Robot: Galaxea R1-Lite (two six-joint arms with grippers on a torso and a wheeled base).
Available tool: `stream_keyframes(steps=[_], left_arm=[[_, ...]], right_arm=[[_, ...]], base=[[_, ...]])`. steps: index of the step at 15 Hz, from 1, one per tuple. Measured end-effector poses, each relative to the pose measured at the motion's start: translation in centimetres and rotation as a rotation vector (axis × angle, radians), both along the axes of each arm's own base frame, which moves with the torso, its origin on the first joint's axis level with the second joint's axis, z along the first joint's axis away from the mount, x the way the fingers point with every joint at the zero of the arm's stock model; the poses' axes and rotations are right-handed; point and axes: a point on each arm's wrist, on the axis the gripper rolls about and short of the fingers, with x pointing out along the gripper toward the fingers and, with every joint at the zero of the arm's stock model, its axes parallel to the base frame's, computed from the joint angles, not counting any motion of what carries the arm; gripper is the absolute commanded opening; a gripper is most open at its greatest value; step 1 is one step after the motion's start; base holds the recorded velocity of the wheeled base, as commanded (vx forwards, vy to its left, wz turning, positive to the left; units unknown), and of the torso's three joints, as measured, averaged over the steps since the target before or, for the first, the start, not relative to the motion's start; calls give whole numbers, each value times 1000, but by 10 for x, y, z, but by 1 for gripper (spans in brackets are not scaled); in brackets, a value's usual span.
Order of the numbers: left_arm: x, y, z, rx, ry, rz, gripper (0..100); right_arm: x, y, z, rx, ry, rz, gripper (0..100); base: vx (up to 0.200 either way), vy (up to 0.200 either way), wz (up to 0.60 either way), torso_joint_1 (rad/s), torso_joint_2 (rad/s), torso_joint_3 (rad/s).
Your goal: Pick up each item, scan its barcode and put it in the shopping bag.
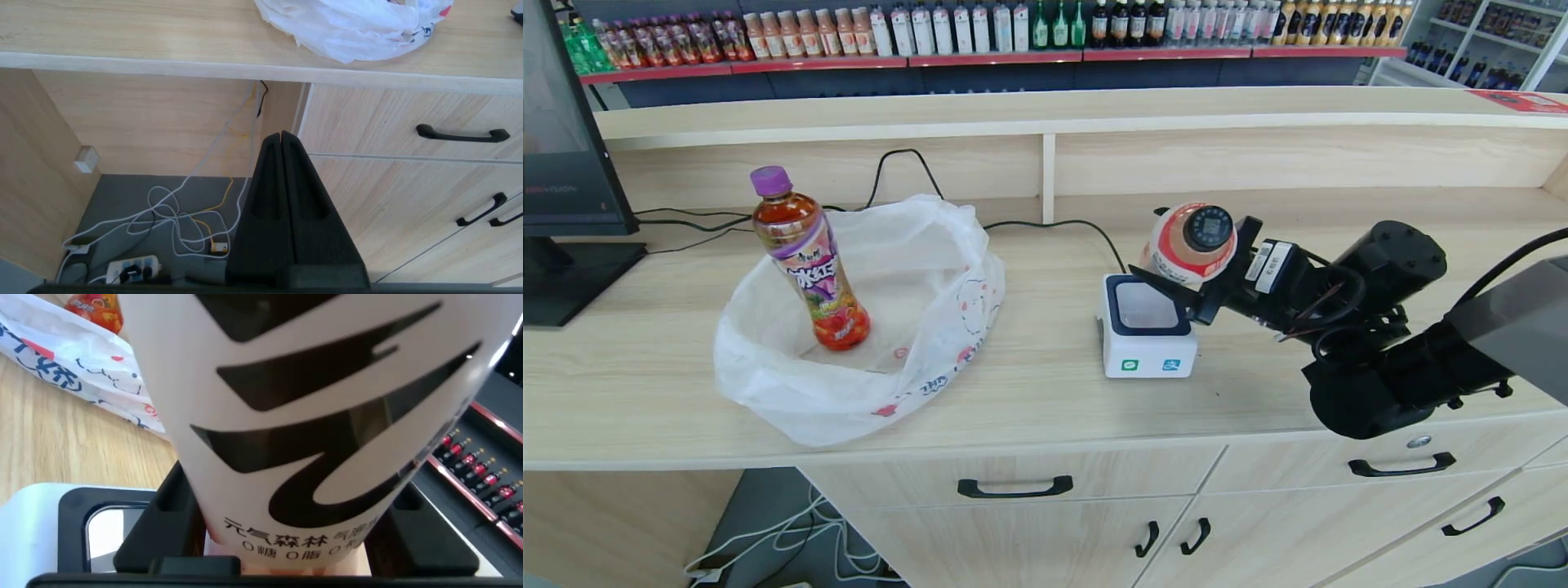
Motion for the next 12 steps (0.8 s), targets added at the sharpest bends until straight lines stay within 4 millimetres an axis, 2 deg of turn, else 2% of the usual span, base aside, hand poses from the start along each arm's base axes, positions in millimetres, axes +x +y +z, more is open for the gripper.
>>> stream_keyframes(steps=[6, 12], left_arm=[[0, 0, 0, 0, 0, 0, 0], [0, 0, 0, 0, 0, 0, 0]], right_arm=[[-9, -2, 8, 75, 102, -18, 0], [-48, -18, 19, 229, 266, -146, 0]], base=[[0, 0, 0, 0, 0, 0], [0, 0, 0, 0, 0, 0]])
